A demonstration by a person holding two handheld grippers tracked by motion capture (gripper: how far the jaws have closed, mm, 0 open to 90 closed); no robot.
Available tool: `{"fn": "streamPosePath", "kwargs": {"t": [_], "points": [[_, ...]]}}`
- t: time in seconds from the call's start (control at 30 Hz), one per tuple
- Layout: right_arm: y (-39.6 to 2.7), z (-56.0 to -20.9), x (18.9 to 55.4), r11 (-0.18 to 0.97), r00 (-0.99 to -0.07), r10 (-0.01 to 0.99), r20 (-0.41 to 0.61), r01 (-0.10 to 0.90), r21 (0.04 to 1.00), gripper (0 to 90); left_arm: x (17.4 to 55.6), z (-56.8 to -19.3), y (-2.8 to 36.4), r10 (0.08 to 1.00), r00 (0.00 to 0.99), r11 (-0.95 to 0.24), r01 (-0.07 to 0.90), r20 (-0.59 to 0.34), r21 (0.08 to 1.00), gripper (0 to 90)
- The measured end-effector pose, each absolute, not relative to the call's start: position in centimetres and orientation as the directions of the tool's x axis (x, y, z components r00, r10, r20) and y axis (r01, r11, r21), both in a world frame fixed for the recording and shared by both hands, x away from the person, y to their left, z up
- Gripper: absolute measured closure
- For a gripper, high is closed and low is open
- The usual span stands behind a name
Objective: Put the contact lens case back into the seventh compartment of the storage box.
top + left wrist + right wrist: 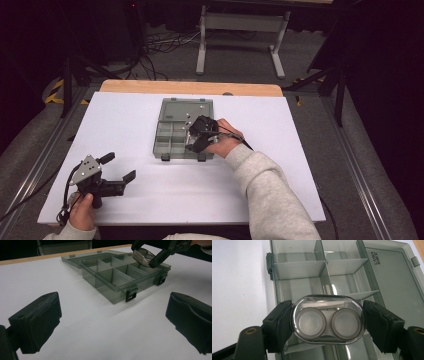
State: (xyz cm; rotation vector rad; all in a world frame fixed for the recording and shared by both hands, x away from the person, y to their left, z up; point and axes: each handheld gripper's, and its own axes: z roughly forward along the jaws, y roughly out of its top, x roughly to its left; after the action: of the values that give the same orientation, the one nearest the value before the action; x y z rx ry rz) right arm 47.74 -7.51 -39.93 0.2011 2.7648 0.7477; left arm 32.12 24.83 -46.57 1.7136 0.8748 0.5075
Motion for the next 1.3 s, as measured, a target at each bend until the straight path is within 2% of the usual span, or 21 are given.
{"fn": "streamPosePath", "kwargs": {"t": [1.3], "points": [[-7.35,-40.77,48.19,0.873,-0.965,0.184,-0.185,0.073,0.483,26.1,32.11,-46.59,24.81,0.764,0.638,-0.134,0.303,-0.097,0.943,0.8]]}}
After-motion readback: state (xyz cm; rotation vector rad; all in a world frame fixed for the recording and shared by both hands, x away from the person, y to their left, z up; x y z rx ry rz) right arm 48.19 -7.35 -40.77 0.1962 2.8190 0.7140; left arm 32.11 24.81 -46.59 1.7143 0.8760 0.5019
